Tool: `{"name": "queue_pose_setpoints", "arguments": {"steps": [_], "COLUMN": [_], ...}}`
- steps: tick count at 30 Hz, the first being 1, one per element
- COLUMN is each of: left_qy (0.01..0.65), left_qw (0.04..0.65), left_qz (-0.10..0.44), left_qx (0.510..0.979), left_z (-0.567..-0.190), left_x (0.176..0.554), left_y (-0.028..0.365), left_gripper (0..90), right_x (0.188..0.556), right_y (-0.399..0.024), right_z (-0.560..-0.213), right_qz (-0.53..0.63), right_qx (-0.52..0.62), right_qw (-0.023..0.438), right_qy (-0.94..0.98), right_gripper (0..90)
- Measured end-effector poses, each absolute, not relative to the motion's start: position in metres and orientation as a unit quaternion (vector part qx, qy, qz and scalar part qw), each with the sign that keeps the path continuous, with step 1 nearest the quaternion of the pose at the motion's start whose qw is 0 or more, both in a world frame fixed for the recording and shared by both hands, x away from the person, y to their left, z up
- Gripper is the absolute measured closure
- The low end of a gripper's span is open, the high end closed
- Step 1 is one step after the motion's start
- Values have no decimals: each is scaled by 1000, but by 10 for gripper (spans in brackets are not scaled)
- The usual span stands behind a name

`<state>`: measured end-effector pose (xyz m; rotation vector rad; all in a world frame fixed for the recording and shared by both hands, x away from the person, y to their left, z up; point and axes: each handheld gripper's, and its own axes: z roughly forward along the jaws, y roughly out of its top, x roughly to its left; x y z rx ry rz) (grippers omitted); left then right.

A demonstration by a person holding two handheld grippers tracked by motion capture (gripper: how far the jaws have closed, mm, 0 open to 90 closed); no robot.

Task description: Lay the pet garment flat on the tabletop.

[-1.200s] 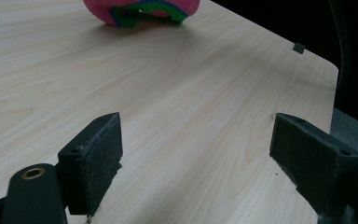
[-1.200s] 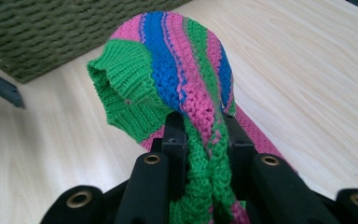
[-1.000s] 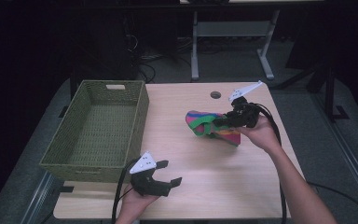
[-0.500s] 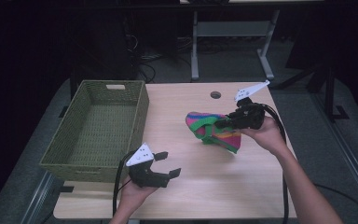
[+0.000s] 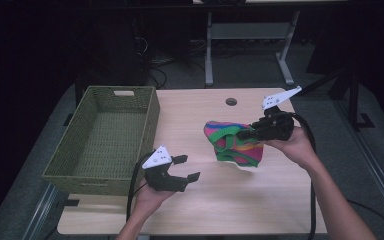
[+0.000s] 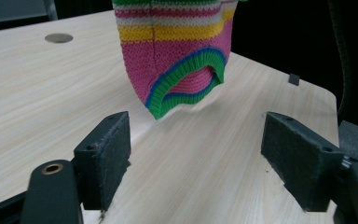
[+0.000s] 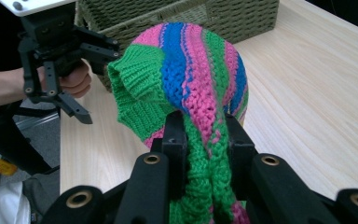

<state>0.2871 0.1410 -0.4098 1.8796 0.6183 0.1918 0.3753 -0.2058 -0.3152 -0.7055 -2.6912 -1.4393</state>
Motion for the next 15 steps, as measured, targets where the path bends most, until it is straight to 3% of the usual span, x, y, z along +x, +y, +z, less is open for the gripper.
{"name": "queue_pose_setpoints", "arguments": {"steps": [15], "left_qy": [242], "left_qw": [554], "left_qz": [67], "left_qx": [794], "left_z": [-393], "left_x": [305], "left_y": [135], "left_gripper": [251], "right_x": [359], "right_y": [-207], "right_z": [-305], "right_qz": [-473], "right_qx": [-189], "right_qw": [16], "right_qy": [-861], "right_gripper": [748]}}
